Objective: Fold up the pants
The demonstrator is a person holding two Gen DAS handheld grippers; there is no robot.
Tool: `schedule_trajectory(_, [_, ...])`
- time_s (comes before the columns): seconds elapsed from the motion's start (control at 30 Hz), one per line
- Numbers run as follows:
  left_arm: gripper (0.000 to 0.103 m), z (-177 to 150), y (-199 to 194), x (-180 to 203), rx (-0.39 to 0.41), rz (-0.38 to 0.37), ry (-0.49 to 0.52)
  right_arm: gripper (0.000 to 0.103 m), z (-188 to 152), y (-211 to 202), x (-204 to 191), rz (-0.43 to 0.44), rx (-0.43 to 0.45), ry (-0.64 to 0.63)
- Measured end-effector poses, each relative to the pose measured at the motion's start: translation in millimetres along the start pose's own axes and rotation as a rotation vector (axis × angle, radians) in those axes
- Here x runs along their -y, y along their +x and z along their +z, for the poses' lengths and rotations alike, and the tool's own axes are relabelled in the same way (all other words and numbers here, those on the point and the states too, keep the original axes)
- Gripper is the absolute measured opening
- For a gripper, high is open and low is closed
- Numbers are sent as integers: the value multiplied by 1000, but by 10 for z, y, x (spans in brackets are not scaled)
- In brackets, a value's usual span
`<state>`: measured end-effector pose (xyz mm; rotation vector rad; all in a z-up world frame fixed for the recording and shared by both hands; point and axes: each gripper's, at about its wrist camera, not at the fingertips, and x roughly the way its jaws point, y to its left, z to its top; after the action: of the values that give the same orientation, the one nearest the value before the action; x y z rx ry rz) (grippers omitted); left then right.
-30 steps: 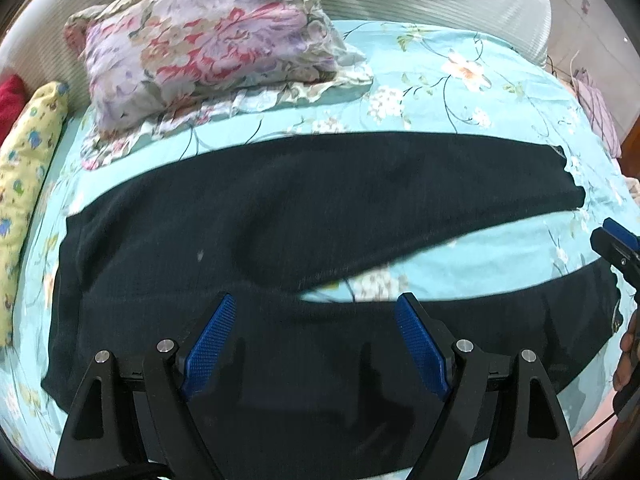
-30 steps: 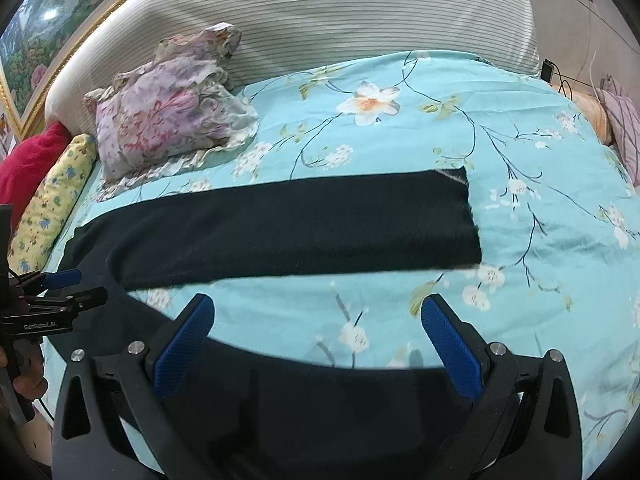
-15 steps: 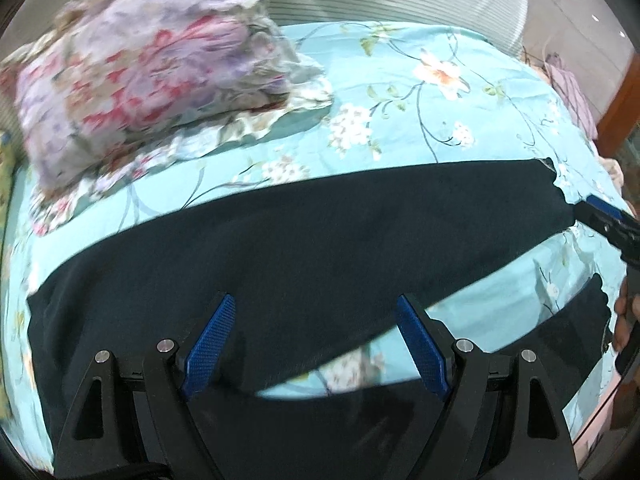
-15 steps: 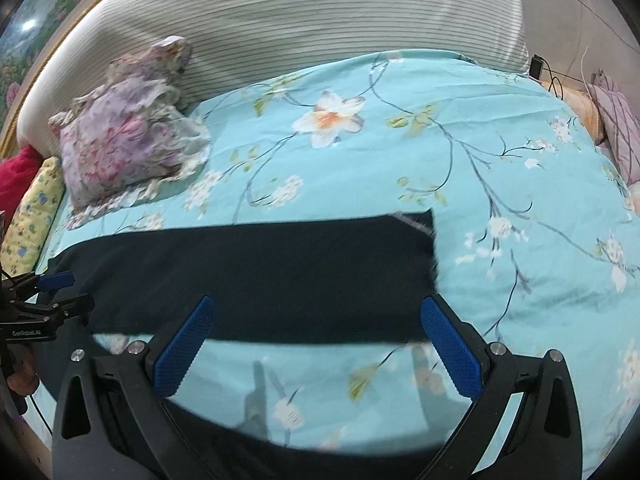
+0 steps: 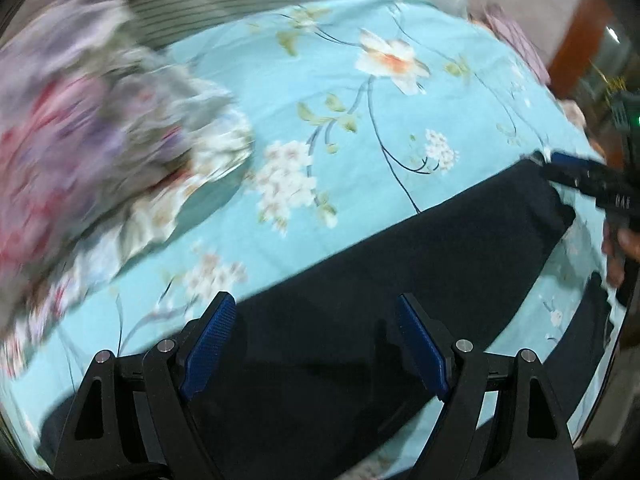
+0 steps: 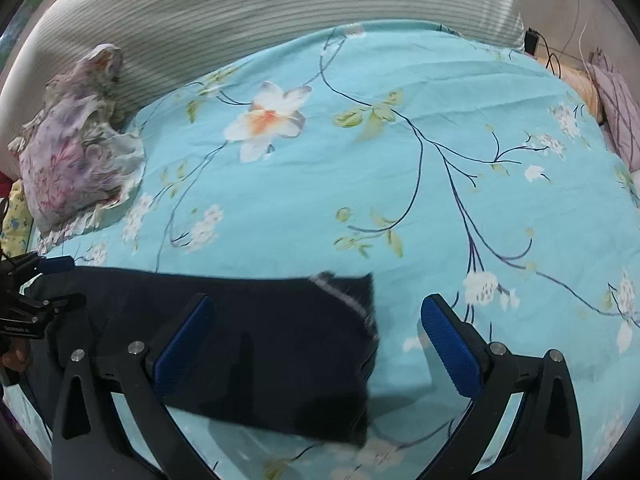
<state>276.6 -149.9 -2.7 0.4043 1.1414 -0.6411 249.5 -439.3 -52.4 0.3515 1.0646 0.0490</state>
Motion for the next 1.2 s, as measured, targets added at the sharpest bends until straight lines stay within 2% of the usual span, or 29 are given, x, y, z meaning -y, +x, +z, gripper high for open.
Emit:
schedule_trajectory(0.17, [83,190,295,21,-65,-67,94,88,94,190,97,19,-63,-9])
schedule_trajectory(0.27, [82,251,466,20,-105,-77,121,81,112,294,127,20,-97,-11])
schedule_trajectory(0.33, [82,287,592,-1,-141,-96,123,73,127,294,136,26,-93,-12])
schedule_trajectory(0.37, [79,304,619,-13,-147,-106,115,61,133,288,142,25,-91,-10])
schedule_trajectory(0.4, [72,275,590,-19,-146,-121,113,50,142,284,152,30,-92,-3])
schedule_trajectory(0.43, [67,289,588,-8,-148,-141,113,44,145,271,170,49,-91,13])
schedule_trajectory(0.47, [54,291,577,26,-152,-154,121,30,151,261,188,74,-89,31])
schedule_trajectory(0.5, [39,280,563,41,-157,-158,131,20,150,249,201,93,-88,48])
schedule_trajectory(0.57, [20,241,512,117,-159,-155,167,12,139,209,196,106,-79,67])
schedule_trajectory(0.63, [14,192,451,232,-154,-112,217,11,124,146,166,112,-65,66])
schedule_trajectory(0.73, [8,104,330,331,-138,-100,236,10,97,34,121,120,-46,56])
schedule_trajectory(1.03, [7,-178,-52,481,-100,-82,202,9,-103,-388,67,165,18,35])
schedule_trajectory(1.2, [7,-562,-482,537,-78,-99,167,9,-296,-610,-1,175,27,-13])
